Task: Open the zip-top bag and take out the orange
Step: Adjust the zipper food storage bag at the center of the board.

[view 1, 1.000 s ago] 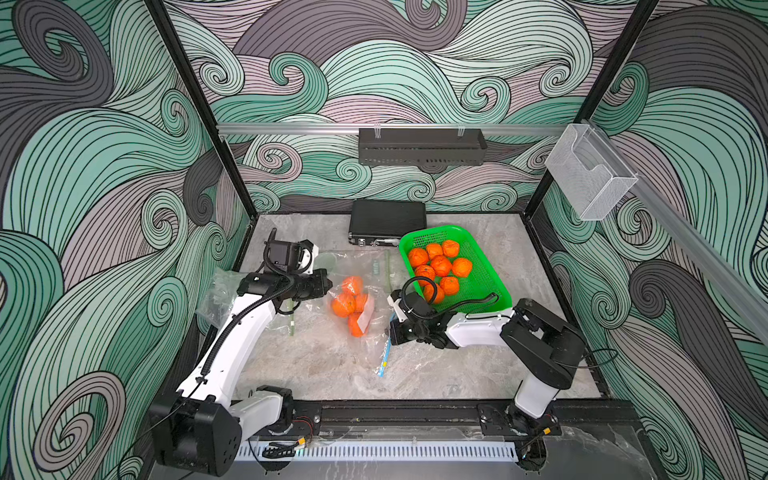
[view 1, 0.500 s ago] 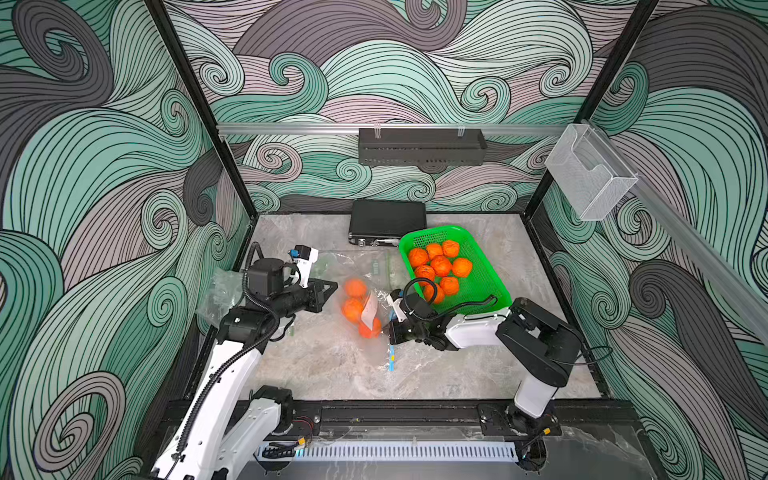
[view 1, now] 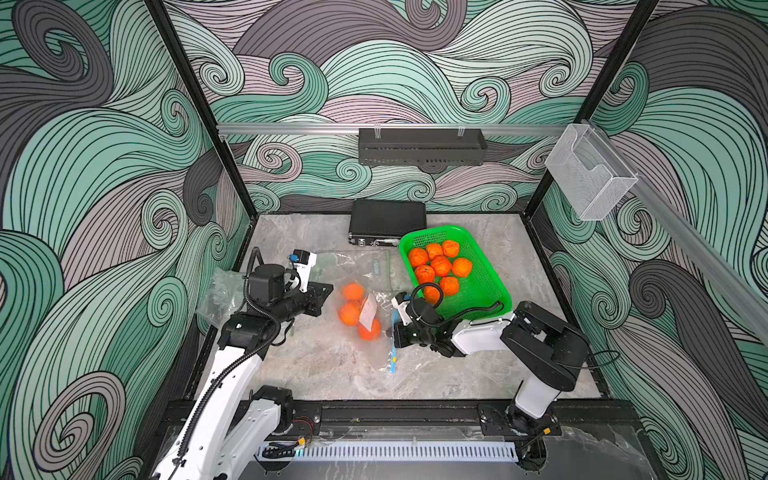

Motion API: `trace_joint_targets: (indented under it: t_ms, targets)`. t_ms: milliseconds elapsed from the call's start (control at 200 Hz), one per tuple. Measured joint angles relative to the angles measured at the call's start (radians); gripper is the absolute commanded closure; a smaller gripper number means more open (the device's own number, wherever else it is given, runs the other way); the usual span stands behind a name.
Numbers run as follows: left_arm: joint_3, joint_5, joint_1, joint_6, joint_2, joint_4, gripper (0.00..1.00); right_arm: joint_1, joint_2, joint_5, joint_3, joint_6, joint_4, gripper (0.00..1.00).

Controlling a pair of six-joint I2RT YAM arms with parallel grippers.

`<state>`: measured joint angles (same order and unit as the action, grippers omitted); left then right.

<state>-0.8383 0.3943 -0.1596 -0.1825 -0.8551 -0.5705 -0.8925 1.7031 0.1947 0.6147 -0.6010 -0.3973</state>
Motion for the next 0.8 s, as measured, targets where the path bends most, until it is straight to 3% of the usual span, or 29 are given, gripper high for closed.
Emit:
trace_joint_targets:
  t_ms: [240,650,796]
  targets:
    - [-0.016,-0.103,0.0,0.008,-0.044,-0.071,1.0,0.002,-0.097,-0.029,-0.026,0.037,0.047,0.76]
    - [-0.016,-0.242,0.0,0.007,-0.105,-0.111,1.0,0.015,-0.323,-0.109,-0.026,0.133,0.195,0.72]
    - [-0.026,-0.295,0.0,0.006,-0.184,-0.141,1.0,0.016,-0.356,-0.114,-0.007,0.175,0.243,0.7]
